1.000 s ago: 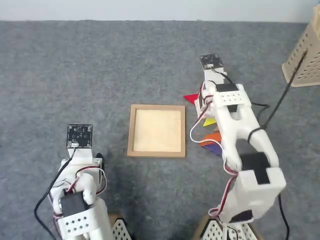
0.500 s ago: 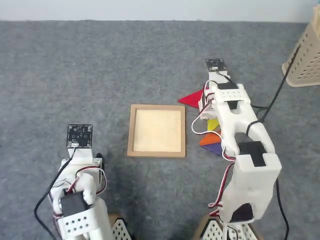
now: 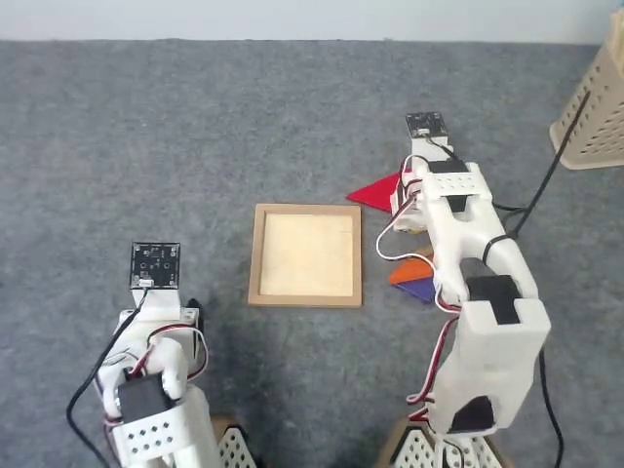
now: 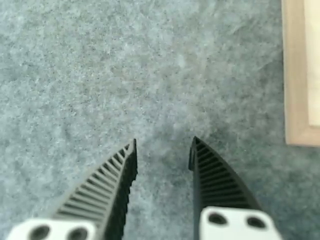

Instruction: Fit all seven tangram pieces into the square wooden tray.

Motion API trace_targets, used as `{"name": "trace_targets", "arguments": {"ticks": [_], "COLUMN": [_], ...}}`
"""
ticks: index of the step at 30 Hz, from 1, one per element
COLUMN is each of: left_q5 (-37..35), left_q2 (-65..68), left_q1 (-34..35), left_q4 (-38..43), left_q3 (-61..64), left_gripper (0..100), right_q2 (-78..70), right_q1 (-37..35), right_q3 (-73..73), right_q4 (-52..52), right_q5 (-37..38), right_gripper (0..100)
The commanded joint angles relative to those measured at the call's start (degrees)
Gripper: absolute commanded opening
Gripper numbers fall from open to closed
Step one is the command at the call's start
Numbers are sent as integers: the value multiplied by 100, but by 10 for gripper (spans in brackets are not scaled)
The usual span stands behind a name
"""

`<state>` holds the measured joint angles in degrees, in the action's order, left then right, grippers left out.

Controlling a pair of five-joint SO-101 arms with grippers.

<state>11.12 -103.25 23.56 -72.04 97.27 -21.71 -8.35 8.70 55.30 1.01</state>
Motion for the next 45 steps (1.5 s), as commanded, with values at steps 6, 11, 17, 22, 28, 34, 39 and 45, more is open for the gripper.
{"name": "trace_targets", "arguments": {"ticks": [6,11,17,22,28,34,39,45], "left_q5": [35,35,35,35,35,35,35,35], "left_q2": [-44,-44,-44,-44,-44,-44,-44,-44], "left_q1": [9,9,9,9,9,9,9,9], "left_q4": [-18,-18,-18,-18,-18,-18,-18,-18], "left_q3": [-66,-66,-66,-66,-66,-66,-66,-66], "left_gripper": [168,168,168,168,168,168,168,168], "right_q2": [1798,2844,2633,1578,787,585,629,637], "right_q1": [-57,-840,-2352,-2905,-3037,-3002,-2870,-2158], "right_q3": [316,782,756,141,-246,-255,-325,-1020], "right_q4": [338,338,-92,-163,-154,-163,-180,233], "right_q5": [-62,352,1002,985,1011,1284,1371,1310], "right_gripper": [6,6,6,6,20,113,162,163]}}
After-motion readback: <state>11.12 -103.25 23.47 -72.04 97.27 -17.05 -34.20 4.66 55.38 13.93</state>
